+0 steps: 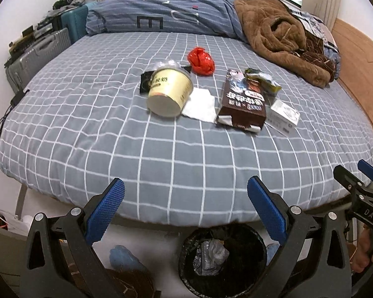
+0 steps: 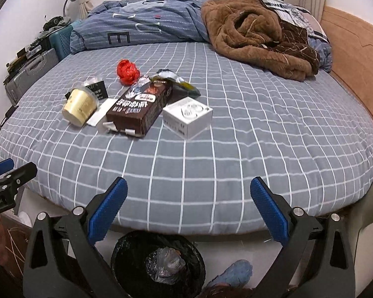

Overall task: Collect trash
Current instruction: 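Raise both open tools back toward the items on the bed, then grasp the yellow yogurt cup with the left tool while the right tool grasps the white instruction sheet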

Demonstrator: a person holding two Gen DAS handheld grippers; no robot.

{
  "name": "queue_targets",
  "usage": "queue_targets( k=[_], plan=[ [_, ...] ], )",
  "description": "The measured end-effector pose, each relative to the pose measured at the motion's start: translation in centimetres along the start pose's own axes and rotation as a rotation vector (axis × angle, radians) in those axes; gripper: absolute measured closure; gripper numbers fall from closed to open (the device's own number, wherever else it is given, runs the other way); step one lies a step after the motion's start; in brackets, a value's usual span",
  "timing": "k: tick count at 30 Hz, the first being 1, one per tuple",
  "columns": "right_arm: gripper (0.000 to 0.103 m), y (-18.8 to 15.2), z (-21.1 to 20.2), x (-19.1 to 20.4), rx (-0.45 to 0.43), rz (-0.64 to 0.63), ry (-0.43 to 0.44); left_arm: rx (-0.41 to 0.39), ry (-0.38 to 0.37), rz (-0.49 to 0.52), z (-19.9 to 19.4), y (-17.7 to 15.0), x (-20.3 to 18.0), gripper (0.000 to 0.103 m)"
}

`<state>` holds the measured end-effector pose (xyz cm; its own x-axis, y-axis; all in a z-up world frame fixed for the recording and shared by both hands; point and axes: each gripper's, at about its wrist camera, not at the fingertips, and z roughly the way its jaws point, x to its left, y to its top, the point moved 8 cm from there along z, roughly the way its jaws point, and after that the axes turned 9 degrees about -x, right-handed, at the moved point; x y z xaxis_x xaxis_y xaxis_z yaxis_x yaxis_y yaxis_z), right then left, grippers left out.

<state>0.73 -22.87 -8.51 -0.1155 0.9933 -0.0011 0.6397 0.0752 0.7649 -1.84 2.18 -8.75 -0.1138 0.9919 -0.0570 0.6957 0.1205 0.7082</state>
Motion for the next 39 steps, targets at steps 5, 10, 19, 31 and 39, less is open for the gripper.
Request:
queue_targets(
  k=[5, 10, 19, 31, 39],
  plan=[
    [0.008, 1.5, 2.0, 0.3, 0.010, -0.004, 0.011, 0.007, 0.011, -0.011, 1.7, 1.5, 0.9, 0.006],
    [0.008, 2.6, 4.8, 0.4, 0.029, -0.022, 0.007, 0.023, 0.027, -0.013, 4.3, 2.9, 1.9, 0.006],
    [0.008, 4.1, 11.3, 0.1, 0.078, -0.031, 0.006, 0.056, 0.054, -0.018, 10.2, 5.7, 3.4, 0.006],
    [0.008, 5.8, 17.7, 0.4, 0.114, -0.017, 0.016, 0.076, 0.053, -0.024, 15.7, 8.1, 3.9, 0.006],
    [0.008, 5.9, 19.9, 0.8, 0.120, -0.016, 0.006, 0.080, 0.041, -0.027, 17.6, 8.6, 3.8, 0.007]
  ],
)
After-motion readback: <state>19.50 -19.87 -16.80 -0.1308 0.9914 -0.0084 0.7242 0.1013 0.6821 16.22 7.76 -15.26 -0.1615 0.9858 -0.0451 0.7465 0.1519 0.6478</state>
